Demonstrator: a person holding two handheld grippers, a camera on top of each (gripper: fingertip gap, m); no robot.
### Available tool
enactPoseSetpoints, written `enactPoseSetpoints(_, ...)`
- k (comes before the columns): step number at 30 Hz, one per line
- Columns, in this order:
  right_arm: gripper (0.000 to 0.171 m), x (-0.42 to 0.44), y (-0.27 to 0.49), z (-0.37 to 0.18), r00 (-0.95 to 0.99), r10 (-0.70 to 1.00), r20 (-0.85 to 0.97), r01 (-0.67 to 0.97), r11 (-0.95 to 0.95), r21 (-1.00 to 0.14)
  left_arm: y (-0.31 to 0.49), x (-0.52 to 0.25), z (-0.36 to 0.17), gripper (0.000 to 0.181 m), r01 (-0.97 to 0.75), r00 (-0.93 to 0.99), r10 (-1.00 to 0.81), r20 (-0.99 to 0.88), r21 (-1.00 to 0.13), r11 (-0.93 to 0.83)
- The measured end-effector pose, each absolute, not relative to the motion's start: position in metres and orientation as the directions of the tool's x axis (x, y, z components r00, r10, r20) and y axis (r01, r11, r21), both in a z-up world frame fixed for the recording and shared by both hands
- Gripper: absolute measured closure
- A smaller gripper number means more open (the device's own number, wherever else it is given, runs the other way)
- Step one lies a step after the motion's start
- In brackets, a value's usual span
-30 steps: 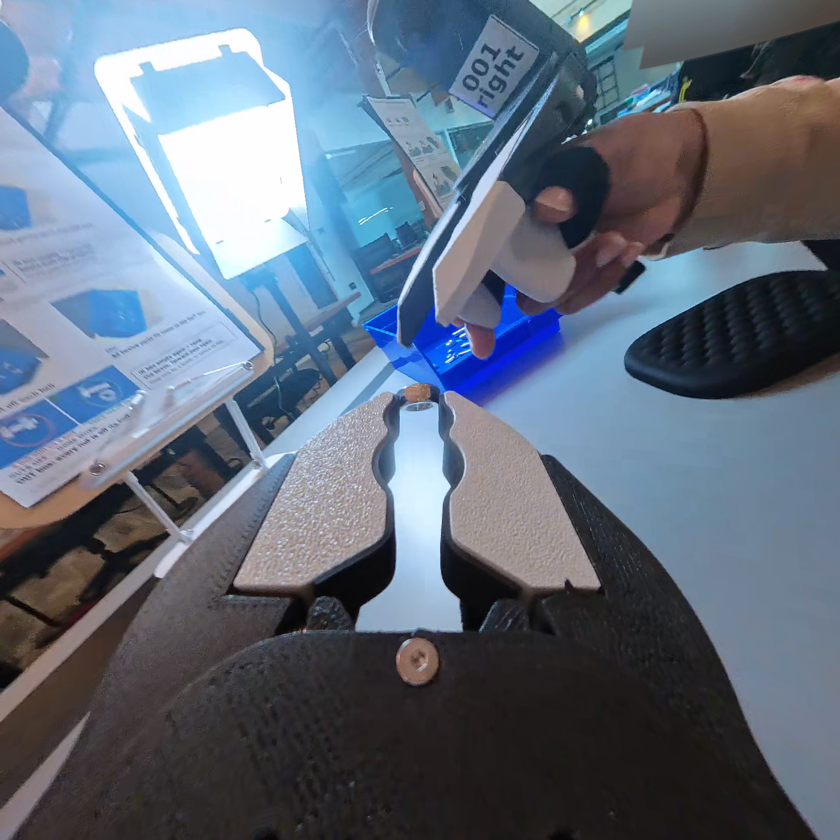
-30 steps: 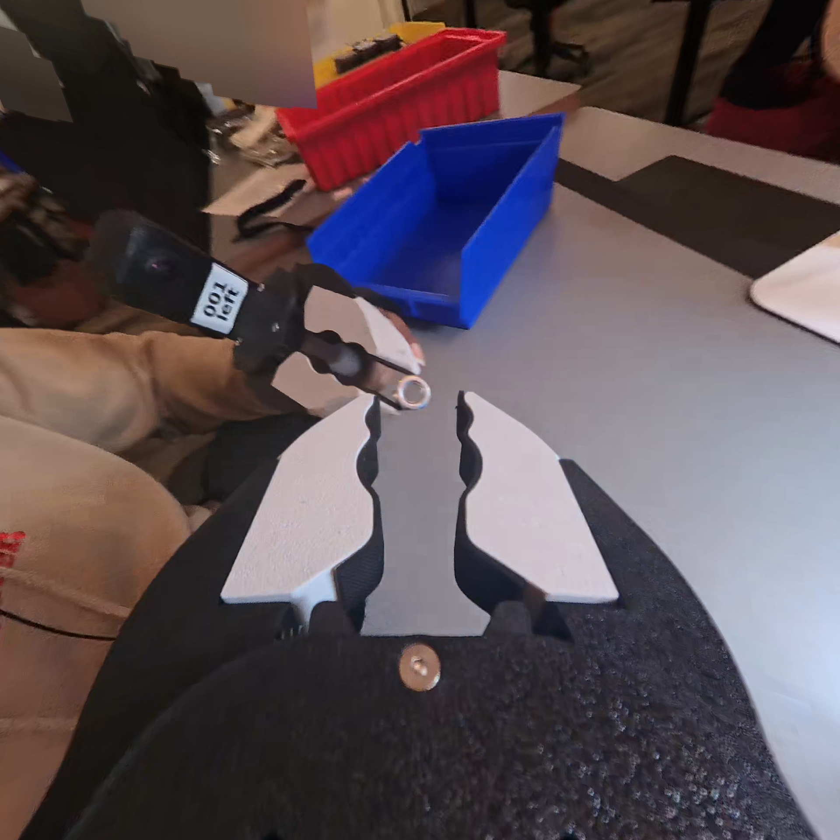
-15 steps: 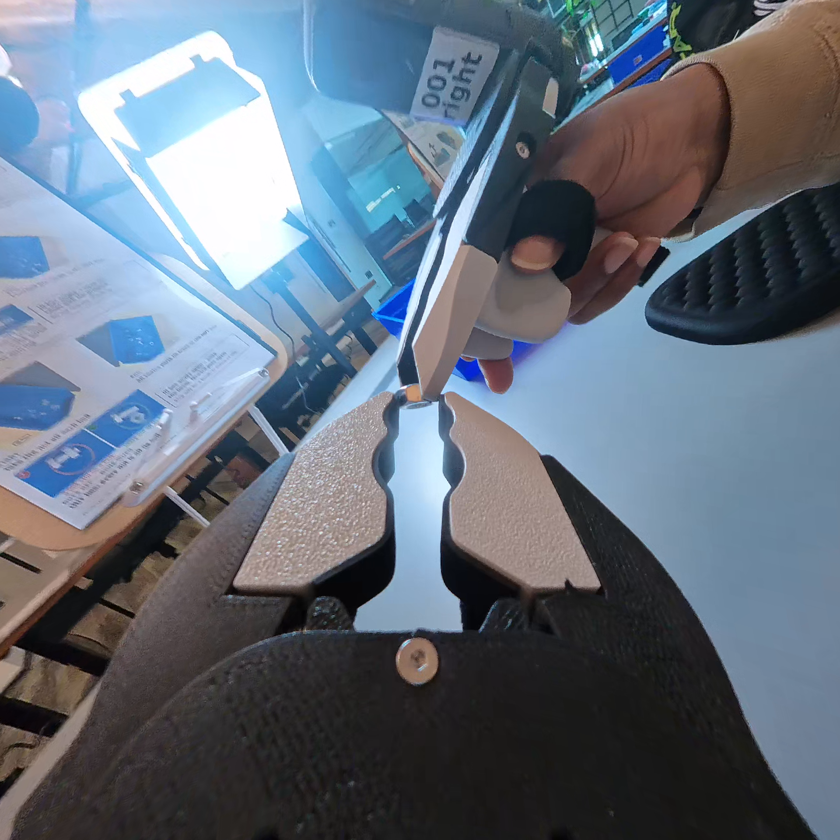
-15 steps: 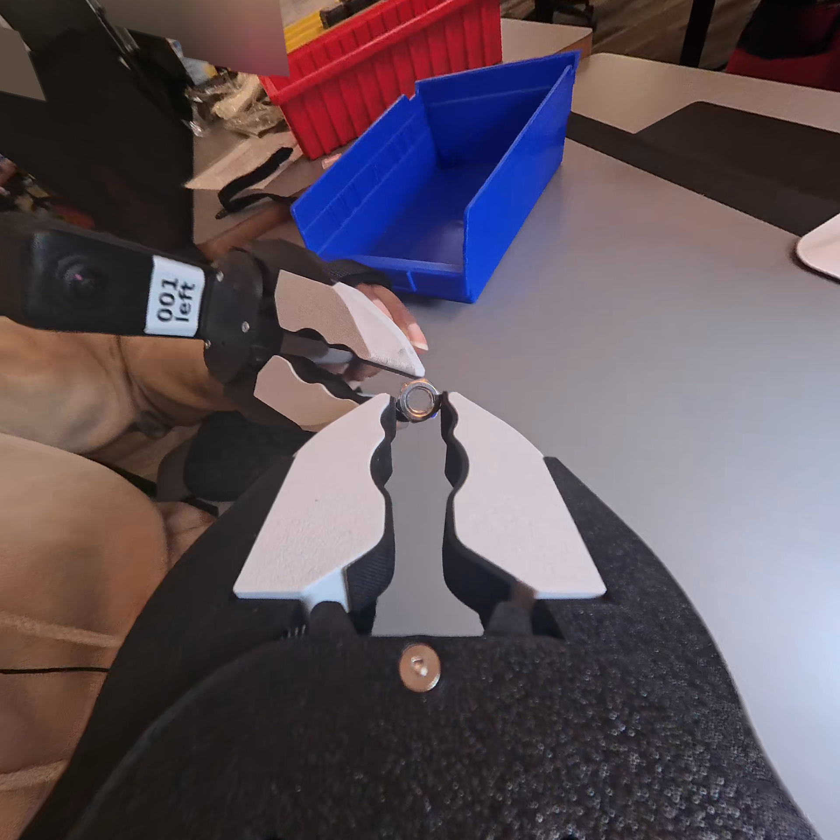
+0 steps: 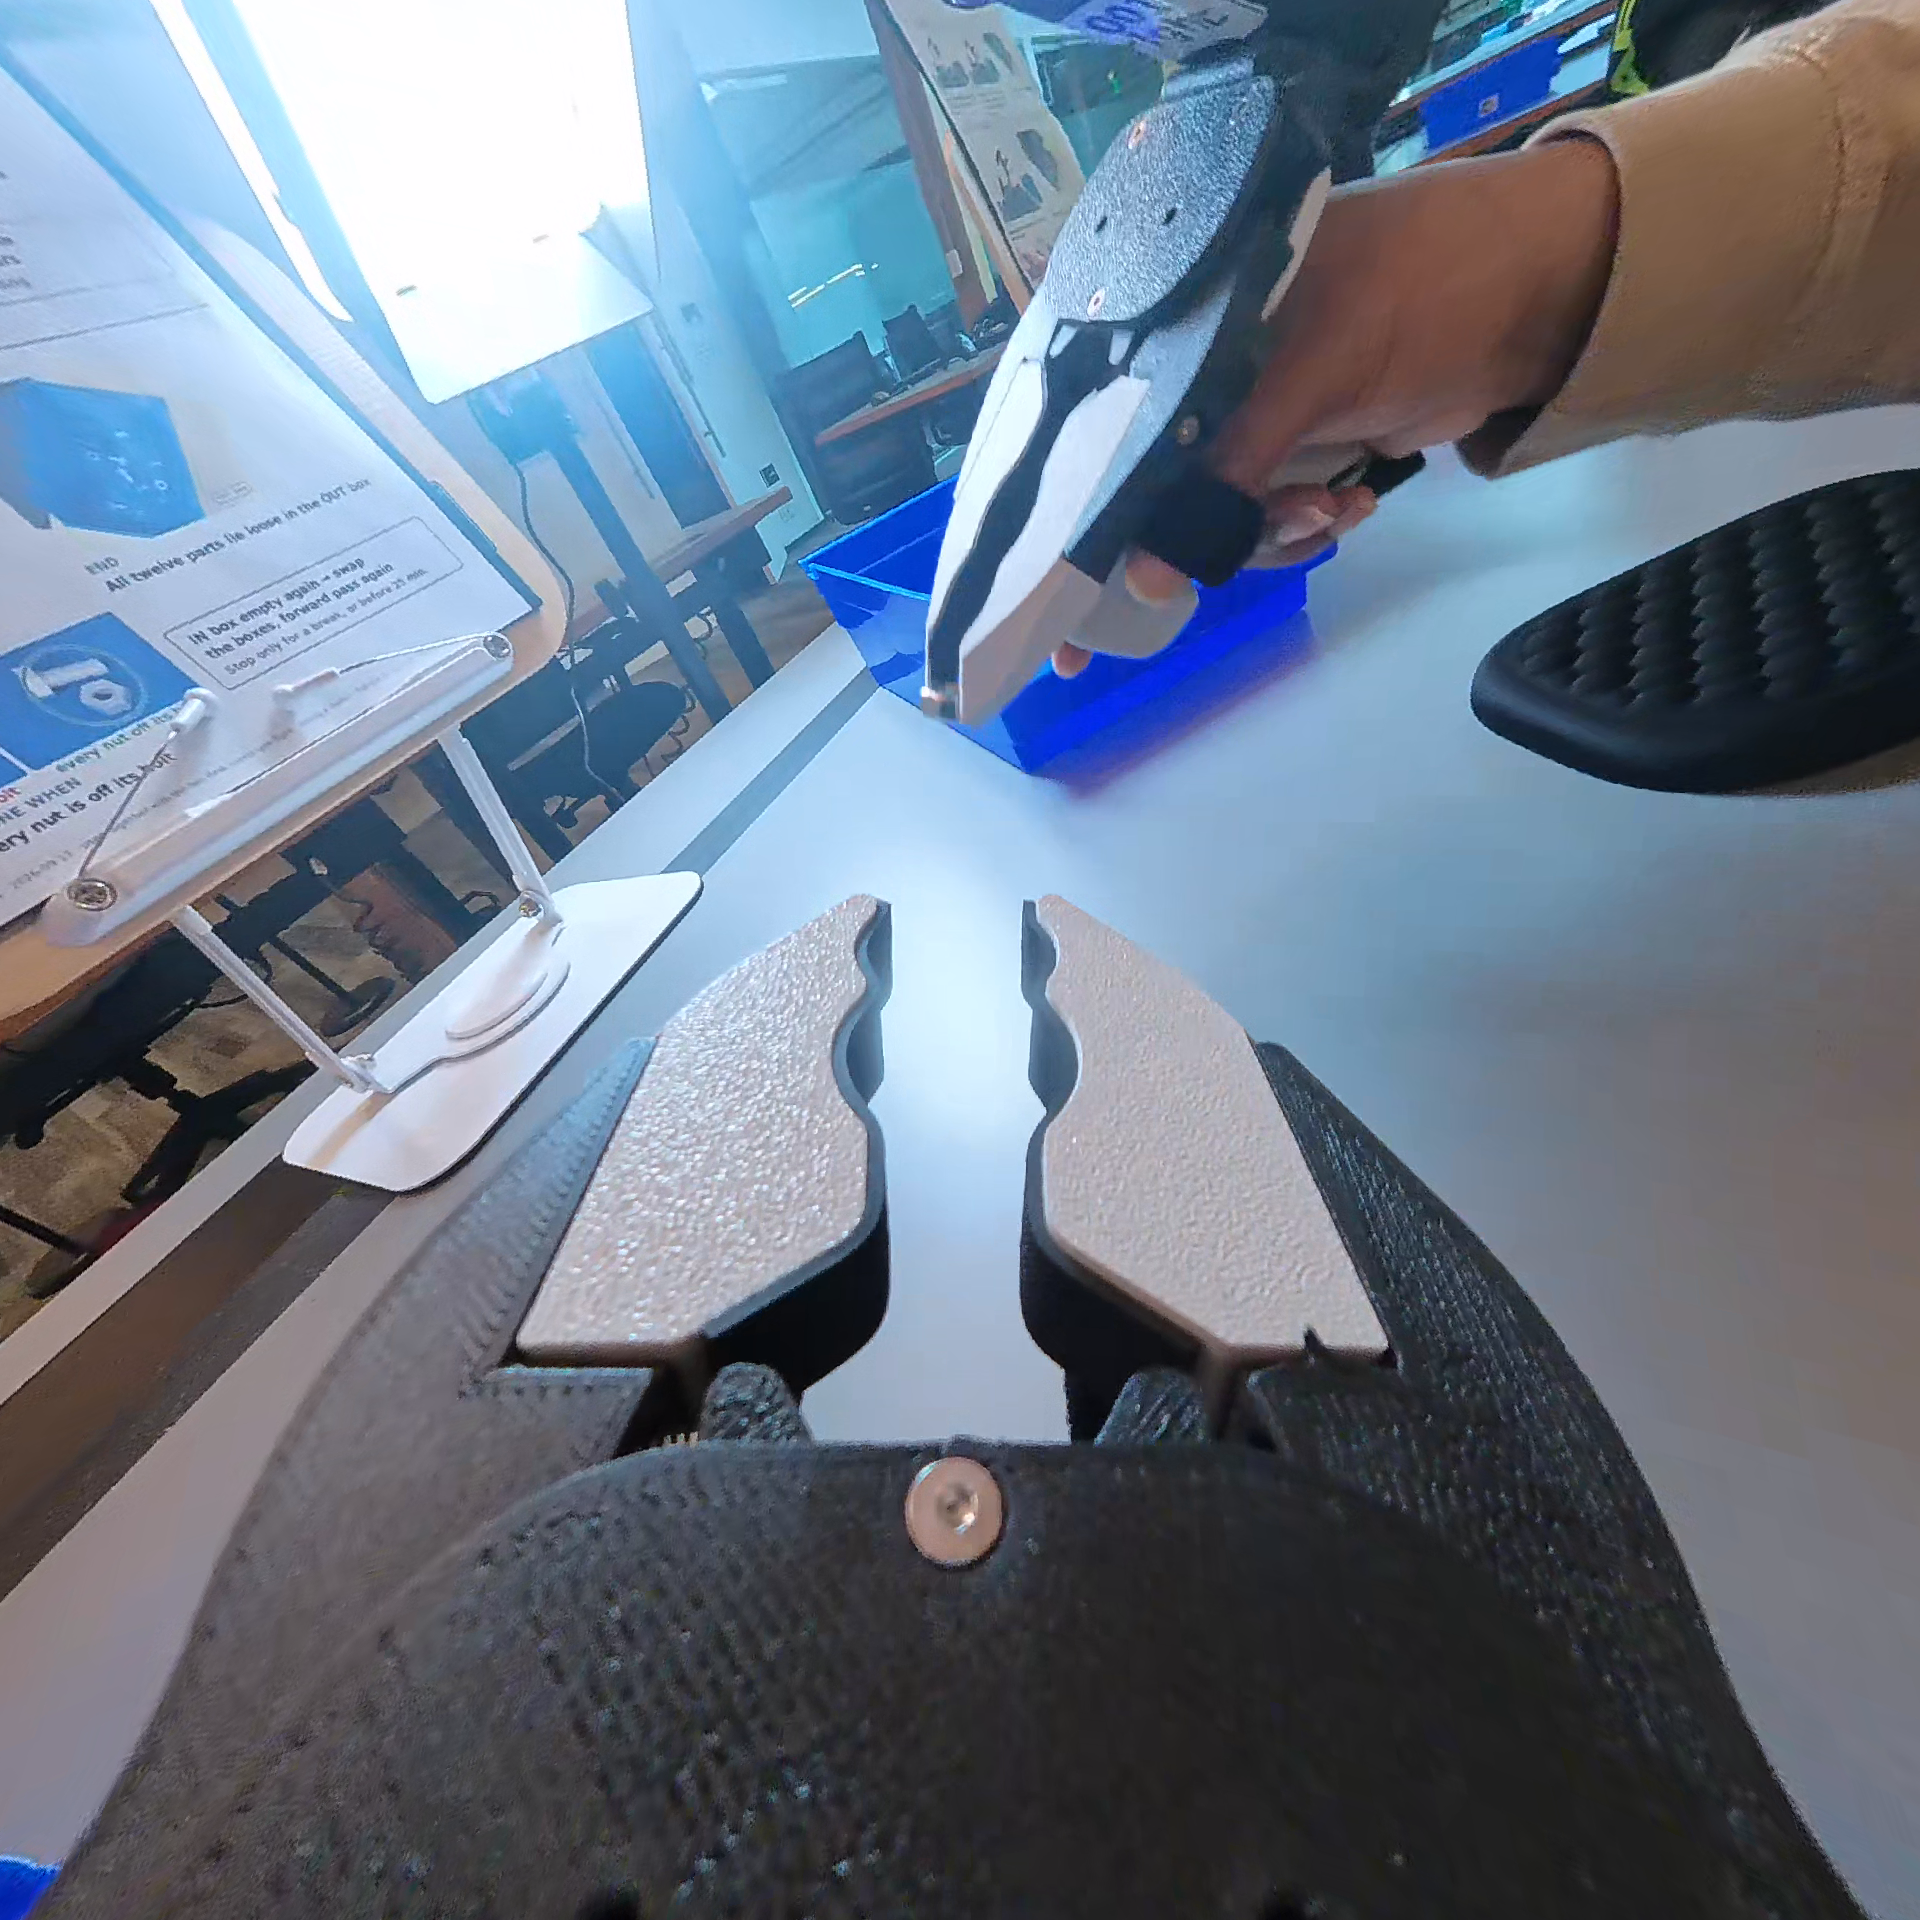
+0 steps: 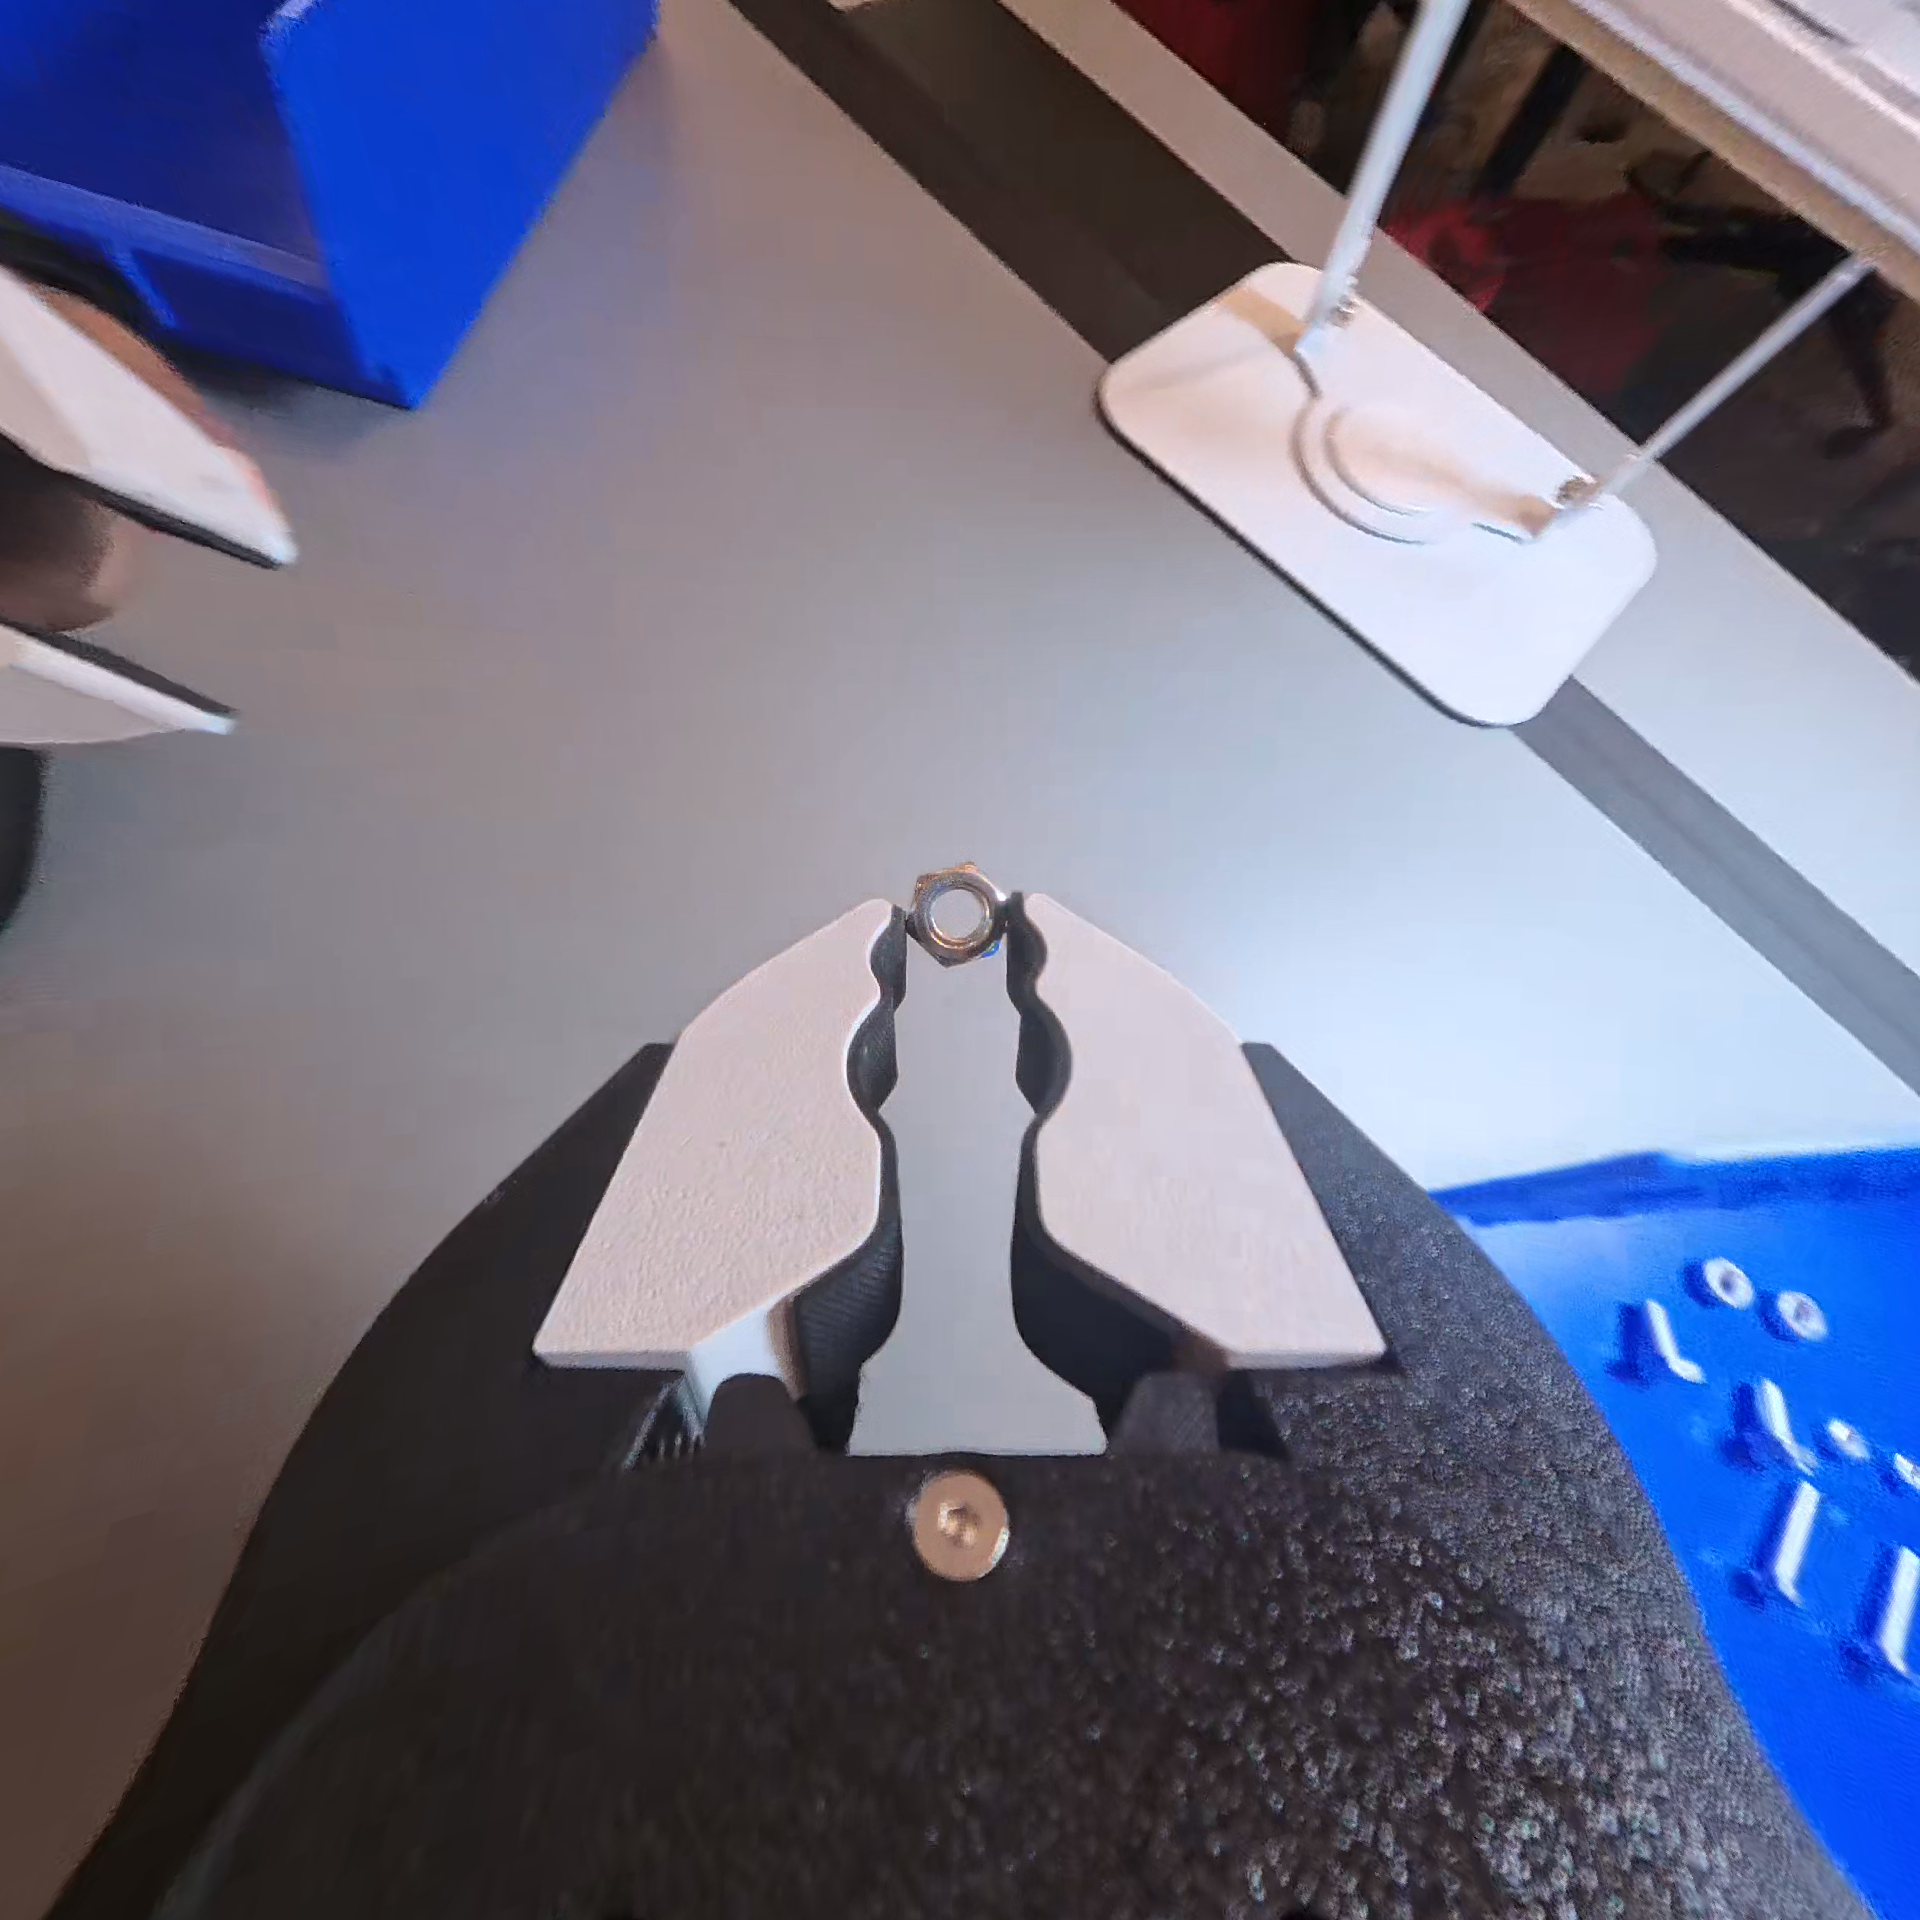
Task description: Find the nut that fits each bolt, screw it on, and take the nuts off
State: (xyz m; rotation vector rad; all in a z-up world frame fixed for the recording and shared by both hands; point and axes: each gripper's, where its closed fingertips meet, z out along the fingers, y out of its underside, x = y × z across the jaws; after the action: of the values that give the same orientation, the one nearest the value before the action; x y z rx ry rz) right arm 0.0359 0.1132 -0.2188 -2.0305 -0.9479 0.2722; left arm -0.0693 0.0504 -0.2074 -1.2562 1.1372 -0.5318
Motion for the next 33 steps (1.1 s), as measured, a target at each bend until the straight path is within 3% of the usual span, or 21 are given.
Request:
enactPoseSetpoints(6,0.153,0.124,0.158,-0.187,0.802,0.548,0.237,0.497,-0.392,-0.774,0.051,-0.069,-0.208,0.158,-0.244,0.399,-0.847,-0.352,-0.931,0.272)
enactPoseSetpoints(9,0.153,0.2,0.202,-0.179,0.87,0.425,0.252,0.46,-0.514,-0.724,0.051,-0.069,-0.209,0.159,-0.241,0.399,-0.851,-0.34,-0.935,0.261)
enactPoseSetpoints(15,0.152,0.344,0.268,-0.245,0.959,0.211,0.189,0.278,-0.829,-0.486,0.053,-0.07,-0.212,0.161,-0.25,0.403,-0.849,-0.342,-0.933,0.258)
enactPoseSetpoints(25,0.152,0.402,0.282,-0.32,0.973,0.033,0.229,0.097,-0.956,-0.276,0.066,-0.08,-0.218,0.162,-0.253,0.431,-0.848,-0.308,-0.943,0.214)
enactPoseSetpoints(29,0.14,0.401,0.284,-0.313,0.978,0.013,0.208,0.083,-0.94,-0.33,0.068,-0.081,-0.22,0.161,-0.248,0.431,-0.854,-0.292,-0.948,0.199)
enactPoseSetpoints(33,0.138,0.353,0.289,-0.257,0.979,0.118,0.169,0.196,-0.784,-0.589,0.067,-0.082,-0.216,0.161,-0.244,0.437,-0.848,-0.3,-0.947,0.209)
